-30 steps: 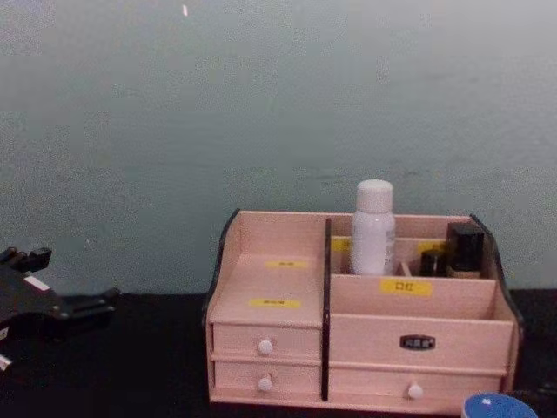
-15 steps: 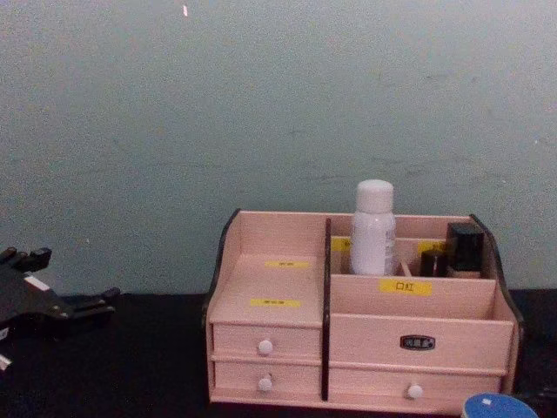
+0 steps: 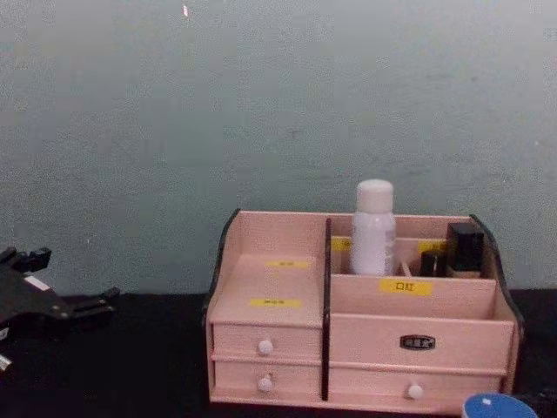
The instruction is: Pick up the facial cleanser and watermelon frost from the table and place them into the tiered storage box.
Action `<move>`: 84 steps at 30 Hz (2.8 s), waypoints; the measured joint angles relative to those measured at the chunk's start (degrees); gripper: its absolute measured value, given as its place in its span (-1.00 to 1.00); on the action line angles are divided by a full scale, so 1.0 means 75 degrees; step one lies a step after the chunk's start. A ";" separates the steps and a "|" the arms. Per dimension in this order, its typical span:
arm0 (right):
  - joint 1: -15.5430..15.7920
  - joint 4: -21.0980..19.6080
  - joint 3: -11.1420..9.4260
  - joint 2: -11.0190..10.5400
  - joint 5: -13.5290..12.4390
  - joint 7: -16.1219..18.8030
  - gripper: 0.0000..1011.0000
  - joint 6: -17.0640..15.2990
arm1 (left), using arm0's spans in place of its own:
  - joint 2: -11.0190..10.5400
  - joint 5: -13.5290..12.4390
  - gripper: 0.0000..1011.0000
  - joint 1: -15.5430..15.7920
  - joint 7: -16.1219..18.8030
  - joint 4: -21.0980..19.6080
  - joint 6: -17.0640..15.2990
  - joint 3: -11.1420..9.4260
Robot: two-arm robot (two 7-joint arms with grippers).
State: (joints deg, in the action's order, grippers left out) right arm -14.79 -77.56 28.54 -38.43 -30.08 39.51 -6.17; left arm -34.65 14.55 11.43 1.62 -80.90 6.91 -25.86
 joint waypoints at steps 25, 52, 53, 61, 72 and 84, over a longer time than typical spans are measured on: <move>0.0004 -0.0005 -0.0002 0.0000 -0.0007 0.0000 0.98 0.0018 | 0.0000 0.0000 0.98 0.0000 0.0000 0.0000 0.0000 0.0000; 0.0003 -0.0005 -0.0004 -0.0001 -0.0016 0.0000 0.44 0.0031 | 0.0000 0.0000 0.98 0.0000 0.0000 0.0000 0.0000 0.0000; 0.0003 -0.0005 -0.0004 -0.0001 -0.0016 0.0000 0.44 0.0031 | 0.0000 0.0000 0.98 0.0000 0.0000 0.0000 0.0000 0.0000; 0.0003 -0.0004 -0.0002 0.0000 -0.0013 0.0000 0.44 0.0031 | 0.0000 0.0000 0.98 0.0000 0.0000 0.0000 0.0000 0.0000; -0.0008 0.0007 0.0020 -0.0003 0.0009 0.0076 0.44 0.0089 | 0.0000 0.0000 0.98 0.0000 0.0000 0.0000 0.0000 0.0000; -0.0065 -0.0035 0.0073 -0.0053 -0.0022 0.0420 0.44 0.0364 | 0.0000 0.0000 0.98 0.0000 0.0000 0.0000 0.0000 0.0000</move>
State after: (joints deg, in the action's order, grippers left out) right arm -15.28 -77.82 29.09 -38.83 -30.24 42.67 -3.44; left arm -34.65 14.55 11.43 1.62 -80.90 6.91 -25.86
